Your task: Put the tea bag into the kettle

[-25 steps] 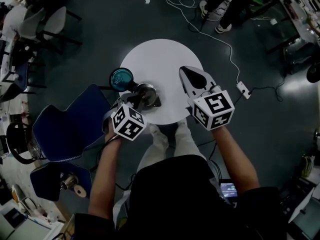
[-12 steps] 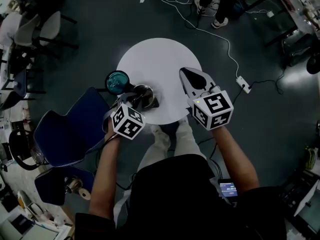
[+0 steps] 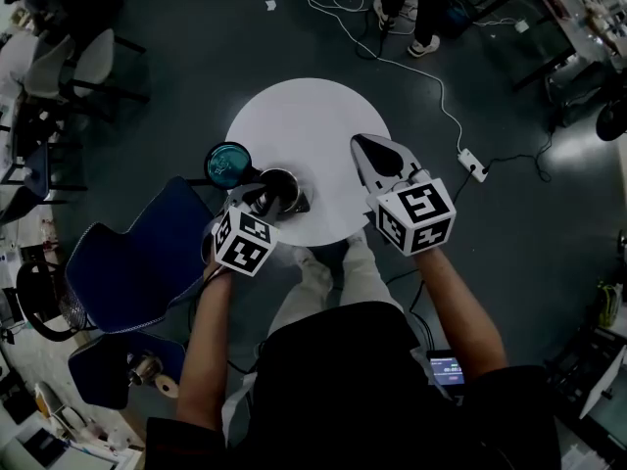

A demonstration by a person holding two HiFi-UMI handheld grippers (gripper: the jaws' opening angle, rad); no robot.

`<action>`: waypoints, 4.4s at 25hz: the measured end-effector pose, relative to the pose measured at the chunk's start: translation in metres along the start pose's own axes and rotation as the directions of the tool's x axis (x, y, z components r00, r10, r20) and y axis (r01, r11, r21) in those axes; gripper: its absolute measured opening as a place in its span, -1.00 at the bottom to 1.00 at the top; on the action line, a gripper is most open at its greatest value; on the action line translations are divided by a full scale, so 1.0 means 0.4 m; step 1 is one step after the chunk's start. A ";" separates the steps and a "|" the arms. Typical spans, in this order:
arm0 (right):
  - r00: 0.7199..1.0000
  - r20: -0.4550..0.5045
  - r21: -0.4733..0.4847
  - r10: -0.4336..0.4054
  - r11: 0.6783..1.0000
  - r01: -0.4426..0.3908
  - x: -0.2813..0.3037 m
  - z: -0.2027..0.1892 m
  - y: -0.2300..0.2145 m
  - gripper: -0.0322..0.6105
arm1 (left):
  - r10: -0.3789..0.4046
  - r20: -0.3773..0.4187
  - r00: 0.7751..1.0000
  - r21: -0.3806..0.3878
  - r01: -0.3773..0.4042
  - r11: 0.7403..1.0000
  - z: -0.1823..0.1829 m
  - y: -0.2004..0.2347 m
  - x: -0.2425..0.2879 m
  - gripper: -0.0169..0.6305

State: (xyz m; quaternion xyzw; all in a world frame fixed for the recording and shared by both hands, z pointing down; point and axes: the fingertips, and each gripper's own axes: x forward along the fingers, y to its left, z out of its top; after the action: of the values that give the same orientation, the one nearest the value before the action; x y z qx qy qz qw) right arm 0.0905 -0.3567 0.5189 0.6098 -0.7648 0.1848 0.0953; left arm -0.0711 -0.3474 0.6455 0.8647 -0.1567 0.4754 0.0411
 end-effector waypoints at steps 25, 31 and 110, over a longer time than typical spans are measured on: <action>0.987 0.093 -0.168 0.130 0.979 -0.113 0.014 0.246 0.108 -0.84 | 0.218 0.304 0.927 -0.286 -0.129 0.950 0.199 0.102 -0.275 -0.83; 0.979 0.095 -0.197 0.178 0.968 -0.157 0.022 0.273 0.113 -0.84 | 0.303 0.412 0.860 -0.394 -0.132 0.910 0.284 0.119 -0.365 -0.85; 0.827 0.127 -0.296 0.547 0.817 -0.495 -0.158 0.333 0.200 -0.84 | 0.728 0.468 0.501 -0.630 -0.389 0.672 0.414 -0.074 -0.616 -0.90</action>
State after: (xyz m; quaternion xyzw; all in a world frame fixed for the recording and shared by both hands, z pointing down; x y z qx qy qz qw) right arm 0.0389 -0.3381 0.3602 0.3745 -0.9255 0.0415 0.0372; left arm -0.0509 -0.2987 0.3520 0.8373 -0.5438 0.0542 0.0146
